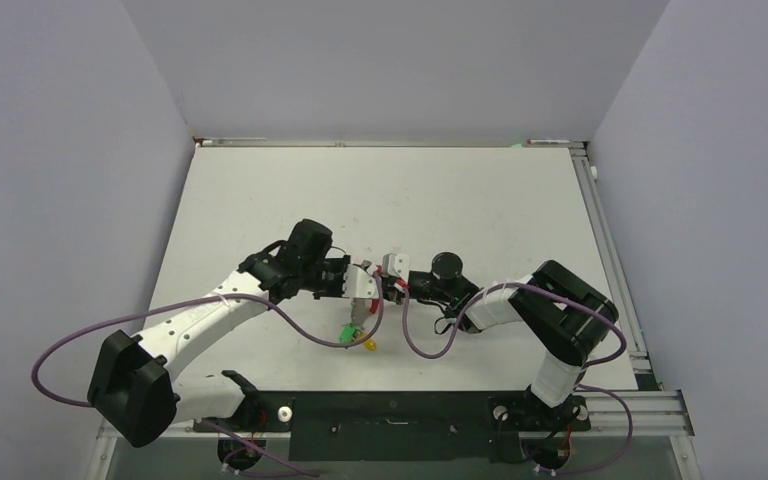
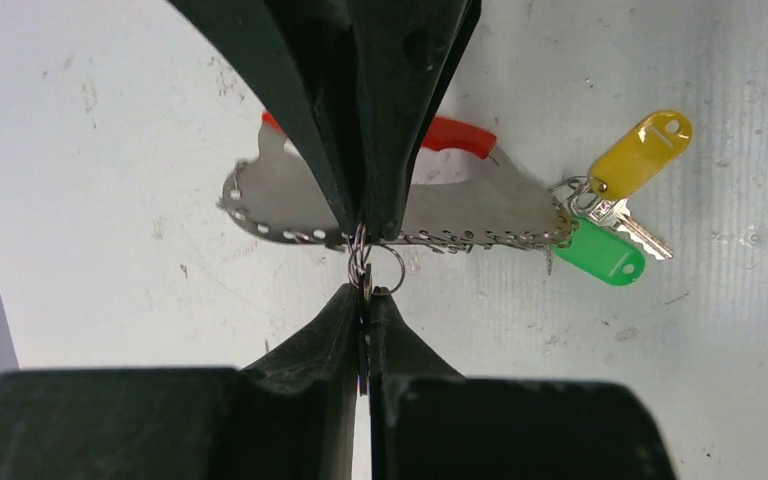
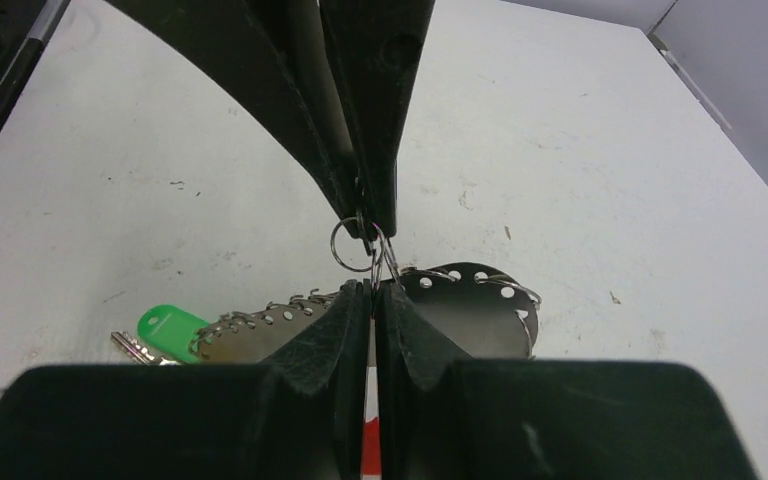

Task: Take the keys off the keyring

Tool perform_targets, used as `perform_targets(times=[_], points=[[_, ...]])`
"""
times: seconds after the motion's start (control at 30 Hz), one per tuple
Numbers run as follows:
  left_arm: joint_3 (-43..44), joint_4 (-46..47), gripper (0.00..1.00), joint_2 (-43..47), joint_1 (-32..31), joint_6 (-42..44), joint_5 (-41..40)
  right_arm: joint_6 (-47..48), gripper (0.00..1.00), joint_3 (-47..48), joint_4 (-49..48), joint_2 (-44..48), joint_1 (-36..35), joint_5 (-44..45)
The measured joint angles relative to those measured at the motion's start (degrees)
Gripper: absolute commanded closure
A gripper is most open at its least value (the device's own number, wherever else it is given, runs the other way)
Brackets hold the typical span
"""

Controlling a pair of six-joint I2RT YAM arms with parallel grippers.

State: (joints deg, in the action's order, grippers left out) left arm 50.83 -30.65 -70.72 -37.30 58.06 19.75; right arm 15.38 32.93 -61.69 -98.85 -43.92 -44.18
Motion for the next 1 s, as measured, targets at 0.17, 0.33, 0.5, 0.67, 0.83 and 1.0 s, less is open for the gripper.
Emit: perform_targets(times=[0.17, 0.33, 0.5, 0.67, 0.83, 1.0], points=[[-0.1, 1.2, 1.00, -1.2, 1.6, -1.7, -0.7, -6.1, 0.95, -3.0, -7.0, 0.0, 0.0, 1.0], [-0.5, 3.5, 1.00, -3.3, 1.8, -2.6, -0.8, -11.1, 0.95, -5.4, -14.7, 0.0, -0.2, 1.1], [-0.5, 5.6, 1.00, -5.4, 2.1, -3.4, -1.1, -13.1, 0.95, -6.3, -19.5, 0.0, -0.4, 0.9], [-1.5, 6.0, 1.00, -5.2, 2.4, -3.7, -1.0, -14.1, 0.95, -6.3, -20.8, 0.0, 0.8, 0.9], [-3.9, 5.1, 1.00, -3.2, 5.8, -4.6, -0.5, -14.6, 0.95, -6.3, -19.6, 0.0, 2.8, 1.8], [-4.6, 3.7, 1.00, -0.7, 11.7, -8.3, -0.4, -14.5, 0.95, -6.3, -15.7, 0.1, 4.0, 3.5]])
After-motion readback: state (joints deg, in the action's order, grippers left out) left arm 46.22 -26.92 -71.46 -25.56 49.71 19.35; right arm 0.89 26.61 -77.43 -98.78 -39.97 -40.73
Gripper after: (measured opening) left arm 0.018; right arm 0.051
